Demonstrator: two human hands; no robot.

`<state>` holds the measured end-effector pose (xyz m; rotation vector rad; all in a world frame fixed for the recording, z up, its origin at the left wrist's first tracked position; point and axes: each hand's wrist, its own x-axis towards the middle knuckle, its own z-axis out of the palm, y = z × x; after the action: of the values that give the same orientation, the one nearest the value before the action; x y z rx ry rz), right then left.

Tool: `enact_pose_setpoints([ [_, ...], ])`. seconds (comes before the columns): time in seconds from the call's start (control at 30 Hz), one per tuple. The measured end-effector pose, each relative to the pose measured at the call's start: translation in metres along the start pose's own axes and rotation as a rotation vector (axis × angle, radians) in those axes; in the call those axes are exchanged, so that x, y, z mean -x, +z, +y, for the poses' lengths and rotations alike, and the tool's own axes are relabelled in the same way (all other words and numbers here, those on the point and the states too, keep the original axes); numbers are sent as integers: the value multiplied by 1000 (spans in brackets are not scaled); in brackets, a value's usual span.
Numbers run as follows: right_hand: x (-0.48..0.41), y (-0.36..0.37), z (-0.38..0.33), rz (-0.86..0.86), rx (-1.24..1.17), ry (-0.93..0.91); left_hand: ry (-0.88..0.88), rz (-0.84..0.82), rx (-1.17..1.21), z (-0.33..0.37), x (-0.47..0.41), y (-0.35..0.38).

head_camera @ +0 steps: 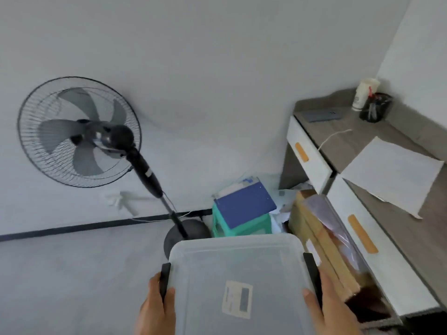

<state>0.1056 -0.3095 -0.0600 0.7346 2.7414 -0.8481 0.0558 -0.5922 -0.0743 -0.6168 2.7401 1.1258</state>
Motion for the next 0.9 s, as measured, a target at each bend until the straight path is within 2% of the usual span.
enact_pose_setpoints([
  [0.13,12,53,-77,-32,63,-112,-81,123,53,-73,-8,-60],
  [0.43,51,176,-258,-245,141,-444,-244,334,116,-204,-39,-207],
  [0.67,27,252,-372,-329,193,-595,-424,441,95,-266,-93,-255],
  [0.9,-29,339,-502,-466,242,-698,-606,517,64,-302,-194,-302],
])
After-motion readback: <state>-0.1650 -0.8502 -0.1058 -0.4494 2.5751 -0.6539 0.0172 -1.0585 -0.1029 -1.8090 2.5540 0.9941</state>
